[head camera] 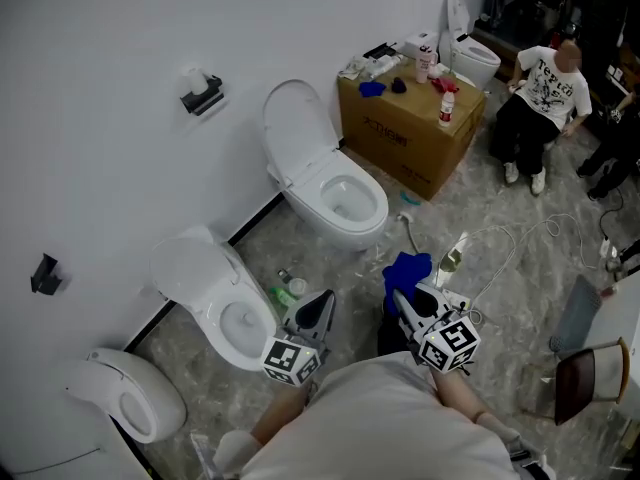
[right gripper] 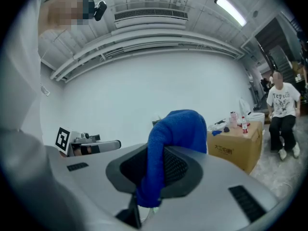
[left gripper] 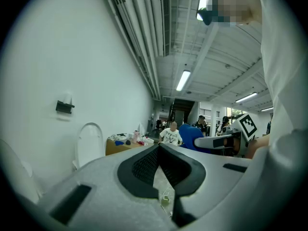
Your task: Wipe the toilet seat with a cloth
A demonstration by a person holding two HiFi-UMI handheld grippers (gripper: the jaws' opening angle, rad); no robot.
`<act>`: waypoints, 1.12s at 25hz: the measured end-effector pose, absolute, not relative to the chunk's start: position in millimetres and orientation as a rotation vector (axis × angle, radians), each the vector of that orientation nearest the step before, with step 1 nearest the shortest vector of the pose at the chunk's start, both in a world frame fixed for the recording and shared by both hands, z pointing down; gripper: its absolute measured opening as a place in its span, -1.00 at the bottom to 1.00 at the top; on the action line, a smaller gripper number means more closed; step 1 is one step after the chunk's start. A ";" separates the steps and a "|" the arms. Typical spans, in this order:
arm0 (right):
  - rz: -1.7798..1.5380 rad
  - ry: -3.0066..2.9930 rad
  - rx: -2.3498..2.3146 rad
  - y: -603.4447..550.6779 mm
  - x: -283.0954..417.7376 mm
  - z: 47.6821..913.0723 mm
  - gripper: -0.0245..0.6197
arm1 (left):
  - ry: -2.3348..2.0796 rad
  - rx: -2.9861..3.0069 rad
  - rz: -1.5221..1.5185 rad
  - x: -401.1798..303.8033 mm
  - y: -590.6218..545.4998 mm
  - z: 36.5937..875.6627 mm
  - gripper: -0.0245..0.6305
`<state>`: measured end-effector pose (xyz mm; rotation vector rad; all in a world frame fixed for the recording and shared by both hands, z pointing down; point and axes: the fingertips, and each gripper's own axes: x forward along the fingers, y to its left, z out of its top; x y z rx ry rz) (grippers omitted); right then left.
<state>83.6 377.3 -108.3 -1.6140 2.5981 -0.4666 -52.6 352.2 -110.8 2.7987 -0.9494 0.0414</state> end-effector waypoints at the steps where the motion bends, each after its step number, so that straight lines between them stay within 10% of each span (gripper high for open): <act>1: -0.477 2.603 -1.605 365.4 87.5 -104.7 -0.76 | -0.960 2.793 0.047 -50.2 341.5 -108.7 -0.90; 28: -0.610 2.825 -1.425 -4.9 237.5 -14.0 -0.76 | -1.175 2.651 0.154 87.3 -8.4 -51.4 -0.90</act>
